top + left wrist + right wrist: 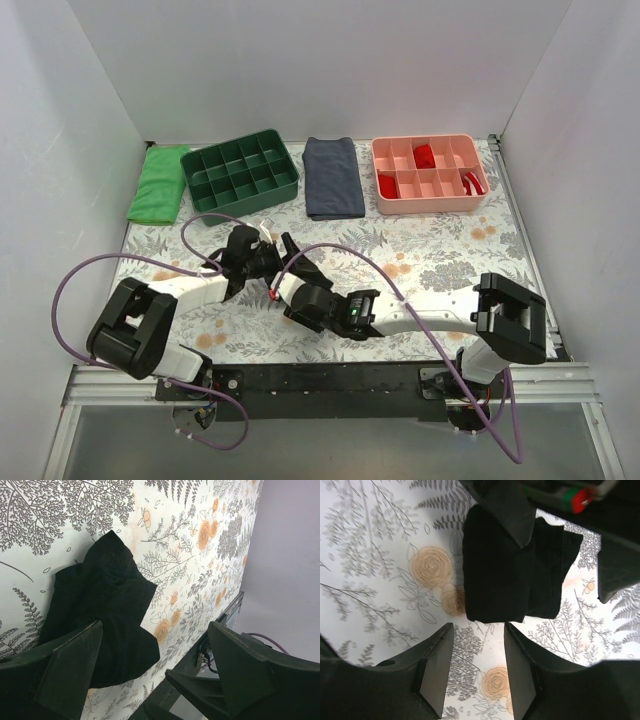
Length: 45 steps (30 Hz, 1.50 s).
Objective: Roll the underwear
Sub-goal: Roll the underwear to the center of the board.
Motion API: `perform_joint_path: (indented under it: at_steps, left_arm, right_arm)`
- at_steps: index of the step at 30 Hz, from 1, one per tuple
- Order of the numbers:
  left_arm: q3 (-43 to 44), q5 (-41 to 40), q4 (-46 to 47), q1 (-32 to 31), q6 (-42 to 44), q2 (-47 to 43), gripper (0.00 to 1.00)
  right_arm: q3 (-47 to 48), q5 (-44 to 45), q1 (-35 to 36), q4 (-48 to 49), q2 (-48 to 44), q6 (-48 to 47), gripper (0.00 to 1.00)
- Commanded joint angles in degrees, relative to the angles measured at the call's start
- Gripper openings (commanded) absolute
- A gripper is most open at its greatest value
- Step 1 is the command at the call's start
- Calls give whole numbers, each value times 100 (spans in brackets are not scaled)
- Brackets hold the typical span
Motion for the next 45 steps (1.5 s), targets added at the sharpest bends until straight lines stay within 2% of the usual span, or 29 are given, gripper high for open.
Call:
perform_joint_path:
  at_steps: [1, 16, 30, 36, 40, 45]
  left_arm:
    - [-101, -375, -864, -10, 132, 263, 89]
    - [4, -243, -802, -10, 193, 448, 89]
    - [39, -111, -793, -11, 237, 440, 89]
    - [74, -94, -793, -10, 228, 448, 89]
    - [92, -50, -785, -10, 228, 466, 89]
    - [92, -15, -749, -10, 184, 457, 89]
  right_arm:
    - [326, 434, 57, -144, 239, -616, 54]
    - [809, 425, 127, -108, 898, -1038, 54]
    - [898, 776, 127, -336, 1663, -669, 54]
    - [661, 434, 49, -372, 1611, -133, 45]
    - [511, -13, -13, -276, 1523, 271, 28]
    - [353, -383, -127, -82, 1435, 500, 18]
